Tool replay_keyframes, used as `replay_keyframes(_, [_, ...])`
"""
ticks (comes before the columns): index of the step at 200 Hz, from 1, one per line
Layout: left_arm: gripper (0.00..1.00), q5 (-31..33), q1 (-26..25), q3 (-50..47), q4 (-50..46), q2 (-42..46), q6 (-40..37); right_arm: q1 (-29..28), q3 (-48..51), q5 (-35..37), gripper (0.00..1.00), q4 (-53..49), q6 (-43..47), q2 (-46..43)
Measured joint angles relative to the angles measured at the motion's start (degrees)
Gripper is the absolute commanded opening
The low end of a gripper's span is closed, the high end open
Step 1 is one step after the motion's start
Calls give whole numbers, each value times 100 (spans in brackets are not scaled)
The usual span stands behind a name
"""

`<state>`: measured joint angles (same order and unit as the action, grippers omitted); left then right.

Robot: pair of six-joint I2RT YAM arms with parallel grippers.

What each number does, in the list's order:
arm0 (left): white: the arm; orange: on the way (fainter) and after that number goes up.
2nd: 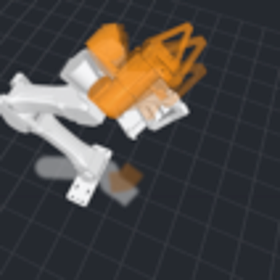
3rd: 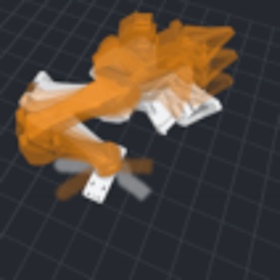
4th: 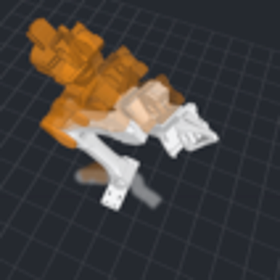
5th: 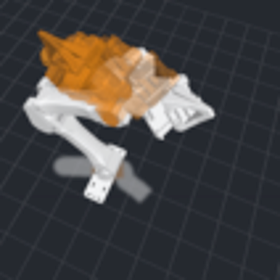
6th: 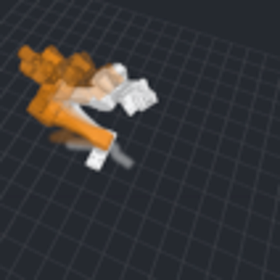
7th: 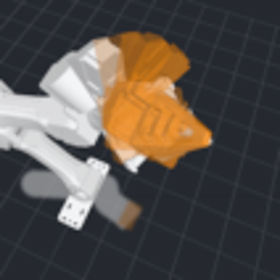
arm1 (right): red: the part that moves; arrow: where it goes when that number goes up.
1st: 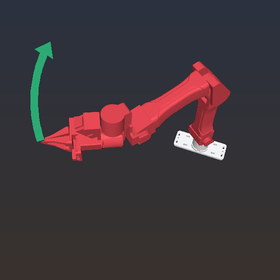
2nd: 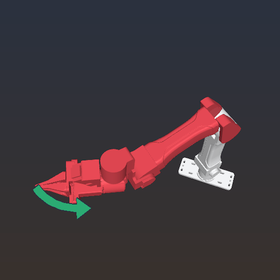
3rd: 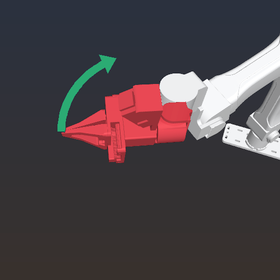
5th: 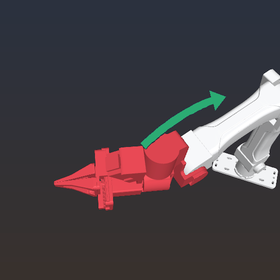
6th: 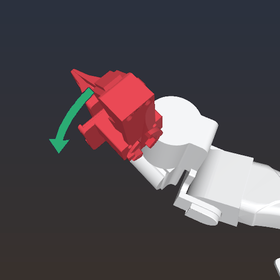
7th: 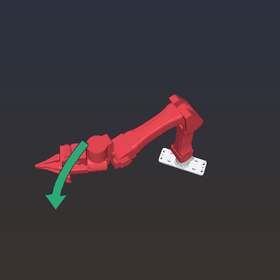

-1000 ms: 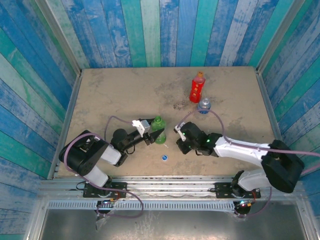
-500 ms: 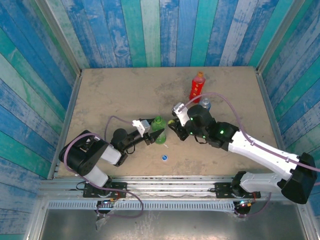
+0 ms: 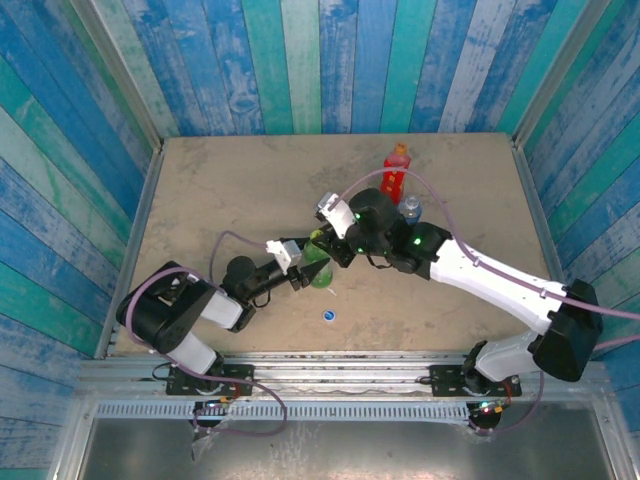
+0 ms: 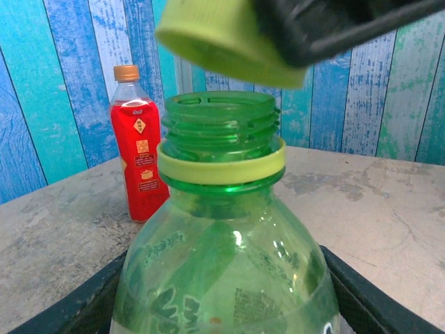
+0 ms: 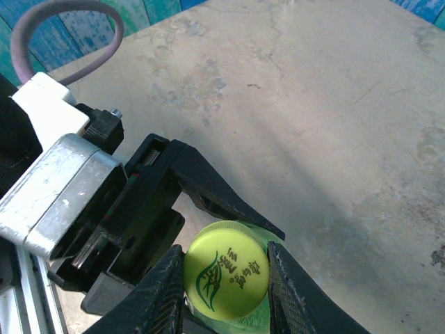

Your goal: Screw on the bottle caps

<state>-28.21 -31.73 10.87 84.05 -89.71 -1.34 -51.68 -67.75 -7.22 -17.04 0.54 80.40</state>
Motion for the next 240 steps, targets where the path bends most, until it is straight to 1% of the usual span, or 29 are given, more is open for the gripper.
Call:
replay_keyframes(59, [63,0,0,2,-42,17,-11,-2,-105,162,32,-127,131,140])
replay_keyframes(106, [63,-2,0,7,-70,22,-13,-11,-474,186,33,-586,197,328])
replay_keyframes(146, [63,4,2,11,-140,66,-13,-11,-1032,188,33,-1209,212,654])
replay_keyframes(240, [64,-17,2,44,-195,74,-20,-79,-1705,463,34,-2028,273,999])
